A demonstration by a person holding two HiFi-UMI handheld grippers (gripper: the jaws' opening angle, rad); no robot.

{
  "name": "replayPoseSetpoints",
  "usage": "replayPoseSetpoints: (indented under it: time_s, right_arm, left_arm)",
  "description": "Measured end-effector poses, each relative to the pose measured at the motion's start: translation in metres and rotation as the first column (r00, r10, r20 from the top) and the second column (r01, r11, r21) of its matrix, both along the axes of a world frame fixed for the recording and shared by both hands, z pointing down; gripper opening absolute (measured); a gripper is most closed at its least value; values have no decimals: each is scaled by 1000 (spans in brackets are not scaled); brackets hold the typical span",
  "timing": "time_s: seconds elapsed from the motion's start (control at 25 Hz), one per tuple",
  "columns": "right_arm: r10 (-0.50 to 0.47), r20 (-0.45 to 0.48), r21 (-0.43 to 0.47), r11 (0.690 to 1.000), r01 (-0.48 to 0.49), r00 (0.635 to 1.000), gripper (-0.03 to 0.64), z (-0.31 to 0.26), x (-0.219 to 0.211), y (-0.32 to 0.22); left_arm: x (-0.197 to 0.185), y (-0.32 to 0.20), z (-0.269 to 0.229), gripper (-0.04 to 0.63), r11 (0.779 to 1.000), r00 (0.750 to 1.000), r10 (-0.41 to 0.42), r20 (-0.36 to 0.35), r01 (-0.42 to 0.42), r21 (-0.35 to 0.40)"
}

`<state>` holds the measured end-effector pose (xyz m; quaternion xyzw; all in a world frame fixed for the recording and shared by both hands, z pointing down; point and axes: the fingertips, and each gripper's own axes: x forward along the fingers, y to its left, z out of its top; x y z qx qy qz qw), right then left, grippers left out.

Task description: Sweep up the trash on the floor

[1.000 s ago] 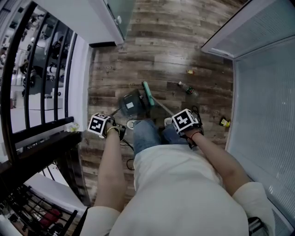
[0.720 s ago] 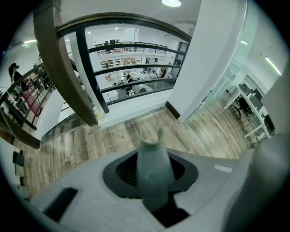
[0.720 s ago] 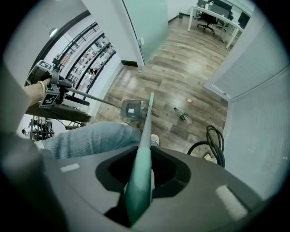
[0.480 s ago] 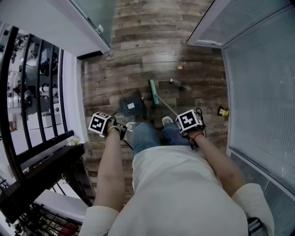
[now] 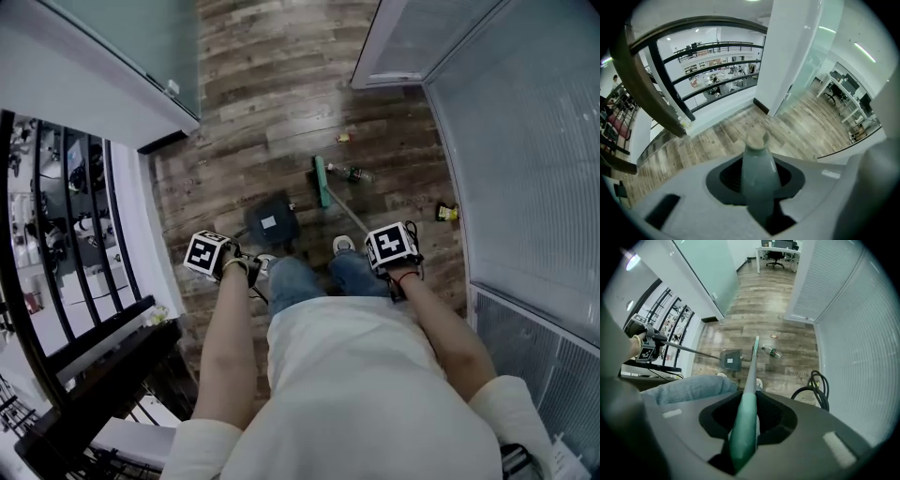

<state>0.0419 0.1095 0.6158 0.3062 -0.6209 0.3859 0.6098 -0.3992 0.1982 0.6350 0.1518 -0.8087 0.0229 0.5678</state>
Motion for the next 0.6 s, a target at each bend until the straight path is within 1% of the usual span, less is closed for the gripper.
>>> replayPoseSetpoints:
  time_s: [0.28, 0.44, 0.6]
  right_arm:
    - [64, -14, 44, 997, -63, 998, 98, -8, 33, -15]
    - [99, -17, 54, 994, -98, 995, 98, -12, 58, -42]
    - [108, -29, 61, 992, -106, 994, 98, -15, 85, -76]
  left_arm:
    - [32, -33, 0, 92, 998, 998, 59, -15, -59, 4]
    - [55, -53, -1, 92, 998, 998, 65, -26, -64, 9]
    - [79, -72, -1, 92, 998, 997, 69, -37, -68, 11]
